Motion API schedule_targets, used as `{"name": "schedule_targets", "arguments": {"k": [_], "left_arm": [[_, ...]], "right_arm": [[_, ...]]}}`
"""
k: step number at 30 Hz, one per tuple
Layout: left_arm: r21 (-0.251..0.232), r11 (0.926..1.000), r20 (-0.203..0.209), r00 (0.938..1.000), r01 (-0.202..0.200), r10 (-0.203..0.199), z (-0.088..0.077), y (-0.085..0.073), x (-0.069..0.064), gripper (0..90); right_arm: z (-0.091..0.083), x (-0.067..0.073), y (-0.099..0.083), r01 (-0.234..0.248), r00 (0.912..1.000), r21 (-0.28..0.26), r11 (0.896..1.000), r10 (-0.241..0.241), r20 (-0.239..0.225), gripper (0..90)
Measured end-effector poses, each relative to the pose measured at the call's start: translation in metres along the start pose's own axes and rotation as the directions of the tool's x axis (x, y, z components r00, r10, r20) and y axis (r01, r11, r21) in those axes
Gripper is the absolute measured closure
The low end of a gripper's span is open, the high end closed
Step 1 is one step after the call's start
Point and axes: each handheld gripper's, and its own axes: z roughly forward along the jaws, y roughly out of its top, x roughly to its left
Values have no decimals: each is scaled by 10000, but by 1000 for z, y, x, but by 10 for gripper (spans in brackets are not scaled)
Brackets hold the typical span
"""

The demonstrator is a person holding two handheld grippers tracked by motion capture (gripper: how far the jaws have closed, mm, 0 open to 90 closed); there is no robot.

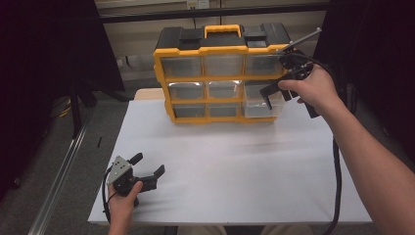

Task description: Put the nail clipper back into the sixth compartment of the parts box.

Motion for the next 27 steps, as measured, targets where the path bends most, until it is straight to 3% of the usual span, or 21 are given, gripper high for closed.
{"name": "schedule_targets", "arguments": {"k": [15,27], "left_arm": [[-28,10000,-62,10000,-11,11,-1,0,1,19],[-28,10000,-9,10000,-9,9,0,0,1,19]], "right_arm": [[-2,-10,13,-93,9995,-172,9998,97,289,820],[9,-25,24,-264,9984,-297,9992,278,483,820]]}}
